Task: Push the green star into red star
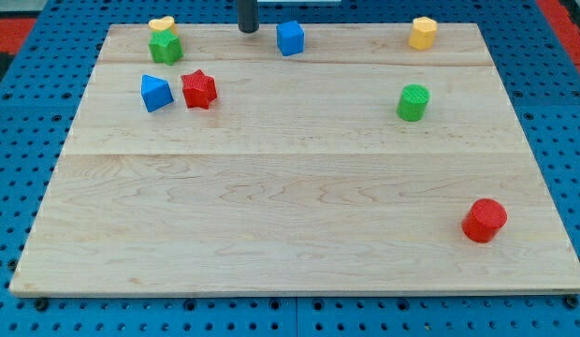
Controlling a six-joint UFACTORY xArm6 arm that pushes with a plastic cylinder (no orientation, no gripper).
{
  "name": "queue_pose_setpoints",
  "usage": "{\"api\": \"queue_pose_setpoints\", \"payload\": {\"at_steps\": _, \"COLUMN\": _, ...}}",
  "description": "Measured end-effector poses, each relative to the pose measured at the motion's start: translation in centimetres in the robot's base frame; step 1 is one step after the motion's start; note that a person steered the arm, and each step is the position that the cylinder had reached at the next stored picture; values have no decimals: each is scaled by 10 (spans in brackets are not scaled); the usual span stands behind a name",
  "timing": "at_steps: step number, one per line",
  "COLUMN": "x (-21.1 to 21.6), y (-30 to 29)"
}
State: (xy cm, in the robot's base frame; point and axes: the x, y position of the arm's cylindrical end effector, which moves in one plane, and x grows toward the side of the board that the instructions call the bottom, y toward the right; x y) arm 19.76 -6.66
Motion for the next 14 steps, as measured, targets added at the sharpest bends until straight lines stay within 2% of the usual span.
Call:
{"api": "queue_pose_setpoints", "payload": {"at_steps": 2, "x": 22, "y": -81}}
{"api": "queue_pose_setpoints", "payload": {"at_steps": 3, "x": 31, "y": -95}}
{"api": "queue_pose_setpoints", "payload": {"at_steps": 6, "x": 71, "y": -103}}
{"api": "queue_pose_setpoints", "payload": {"at_steps": 8, "x": 128, "y": -107}}
{"api": "queue_pose_setpoints", "payload": {"at_steps": 10, "x": 128, "y": -202}}
{"api": "queue_pose_setpoints", "payload": {"at_steps": 11, "x": 111, "y": -228}}
{"api": "queue_pose_setpoints", "payload": {"at_steps": 13, "x": 48, "y": -209}}
{"api": "queue_pose_setpoints", "payload": {"at_steps": 14, "x": 49, "y": -166}}
